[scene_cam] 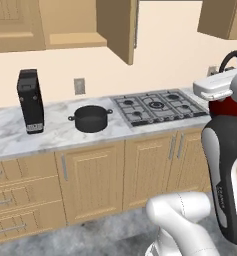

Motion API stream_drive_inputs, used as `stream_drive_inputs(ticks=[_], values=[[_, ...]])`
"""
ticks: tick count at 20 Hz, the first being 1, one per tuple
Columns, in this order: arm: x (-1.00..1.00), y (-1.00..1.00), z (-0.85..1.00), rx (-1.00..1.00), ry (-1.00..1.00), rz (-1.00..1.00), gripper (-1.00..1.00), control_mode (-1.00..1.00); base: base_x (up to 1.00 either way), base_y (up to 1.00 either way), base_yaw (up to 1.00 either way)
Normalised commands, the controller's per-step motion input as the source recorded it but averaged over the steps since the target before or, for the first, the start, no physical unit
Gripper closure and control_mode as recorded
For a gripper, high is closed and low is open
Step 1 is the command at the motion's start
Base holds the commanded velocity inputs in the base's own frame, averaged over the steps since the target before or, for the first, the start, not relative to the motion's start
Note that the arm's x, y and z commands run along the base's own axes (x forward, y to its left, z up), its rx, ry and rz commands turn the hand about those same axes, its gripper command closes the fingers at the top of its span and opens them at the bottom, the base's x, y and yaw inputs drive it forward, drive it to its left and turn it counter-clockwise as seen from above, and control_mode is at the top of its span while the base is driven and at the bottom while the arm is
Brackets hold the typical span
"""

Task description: Pick the kettle from the cabinet and place it on a stove burner. Then pick the pot from the counter and place it on another stove burner. Finally, turn both burners on.

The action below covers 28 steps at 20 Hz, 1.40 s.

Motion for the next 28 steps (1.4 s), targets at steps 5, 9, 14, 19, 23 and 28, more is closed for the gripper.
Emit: stream_drive_inputs(ticks=[5,9,14,19,23,28], values=[[0.00,0.00,0.00,0.00,0.00,0.00,1.00,1.00,0.06,-0.58,0.00],[0.00,0.00,0.00,0.00,0.00,0.00,1.00,1.00,0.16,-0.54,0.00],[0.00,0.00,0.00,0.00,0.00,0.00,1.00,1.00,0.26,-0.51,0.00],[0.00,0.00,0.00,0.00,0.00,0.00,1.00,1.00,0.36,-0.42,0.00],[0.00,0.00,0.00,0.00,0.00,0.00,1.00,1.00,0.42,-0.36,0.01],[0.00,0.00,0.00,0.00,0.00,0.00,1.00,1.00,0.42,-0.27,0.01]])
